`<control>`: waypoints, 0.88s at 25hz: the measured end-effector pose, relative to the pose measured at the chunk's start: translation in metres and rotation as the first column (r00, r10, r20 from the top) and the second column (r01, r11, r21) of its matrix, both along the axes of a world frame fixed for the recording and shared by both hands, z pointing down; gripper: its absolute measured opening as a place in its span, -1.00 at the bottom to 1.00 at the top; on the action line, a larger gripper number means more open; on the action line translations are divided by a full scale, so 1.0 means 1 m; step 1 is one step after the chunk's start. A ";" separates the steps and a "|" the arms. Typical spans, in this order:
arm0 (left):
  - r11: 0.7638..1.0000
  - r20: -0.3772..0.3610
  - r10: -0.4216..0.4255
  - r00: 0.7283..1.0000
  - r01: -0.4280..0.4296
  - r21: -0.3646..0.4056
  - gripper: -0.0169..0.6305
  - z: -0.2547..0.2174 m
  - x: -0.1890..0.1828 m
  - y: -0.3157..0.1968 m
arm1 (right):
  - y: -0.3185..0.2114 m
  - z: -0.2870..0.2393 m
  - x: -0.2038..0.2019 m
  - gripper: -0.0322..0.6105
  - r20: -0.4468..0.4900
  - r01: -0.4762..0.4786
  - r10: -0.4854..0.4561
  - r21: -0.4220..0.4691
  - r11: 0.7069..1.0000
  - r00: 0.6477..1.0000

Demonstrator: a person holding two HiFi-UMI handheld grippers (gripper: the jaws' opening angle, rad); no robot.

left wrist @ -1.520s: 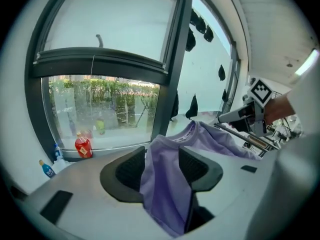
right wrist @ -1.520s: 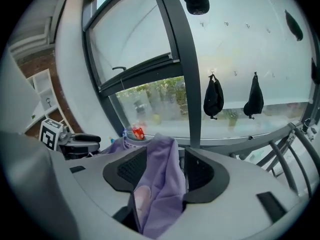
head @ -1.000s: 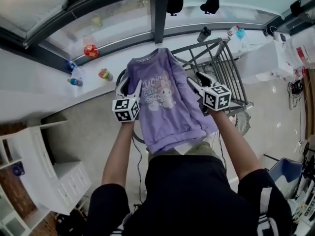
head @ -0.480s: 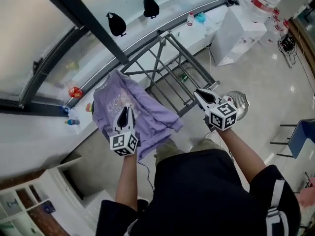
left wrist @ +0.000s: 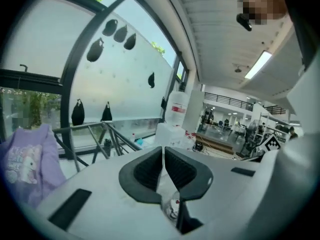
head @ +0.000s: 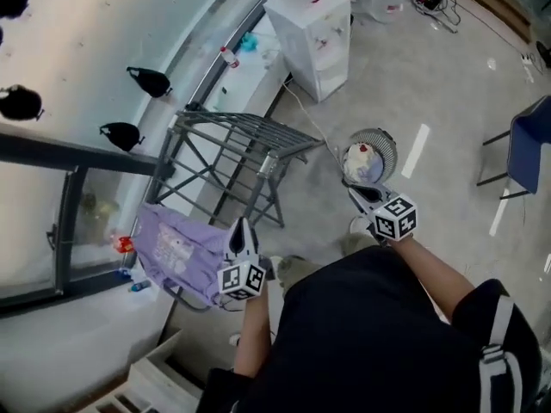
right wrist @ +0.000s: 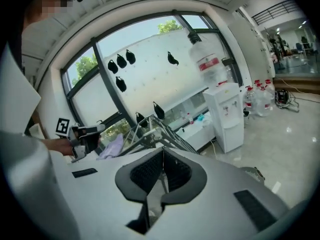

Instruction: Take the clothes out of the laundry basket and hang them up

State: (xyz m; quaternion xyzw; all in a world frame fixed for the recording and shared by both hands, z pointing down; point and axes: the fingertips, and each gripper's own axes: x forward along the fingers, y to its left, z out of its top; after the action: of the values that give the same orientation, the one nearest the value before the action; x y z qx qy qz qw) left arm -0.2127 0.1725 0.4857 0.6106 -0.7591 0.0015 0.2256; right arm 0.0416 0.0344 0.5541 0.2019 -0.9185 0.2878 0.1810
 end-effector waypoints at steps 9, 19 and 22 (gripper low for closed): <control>0.970 -0.031 0.234 0.972 -0.236 -0.063 -0.90 0.022 0.150 -0.102 | -0.037 0.061 0.135 -0.89 -0.117 -0.098 0.097 0.000 0.995 0.988; 0.878 -0.130 0.470 0.873 -0.477 -0.033 -0.90 0.079 0.220 -0.188 | -0.103 0.201 0.154 -0.88 -0.298 -0.300 0.263 -0.086 0.950 0.918; 0.843 -0.146 0.524 0.839 -0.536 -0.056 -0.90 0.115 0.232 -0.218 | -0.121 0.247 0.146 -0.73 -0.361 -0.303 0.239 -0.129 0.944 0.901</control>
State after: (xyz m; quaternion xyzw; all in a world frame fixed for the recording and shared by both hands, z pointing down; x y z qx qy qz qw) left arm 0.0197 -0.0453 0.6004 0.7842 -0.5441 0.0615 0.2920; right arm 0.1875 -0.0865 0.8011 0.3573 -0.8059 0.3538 0.3126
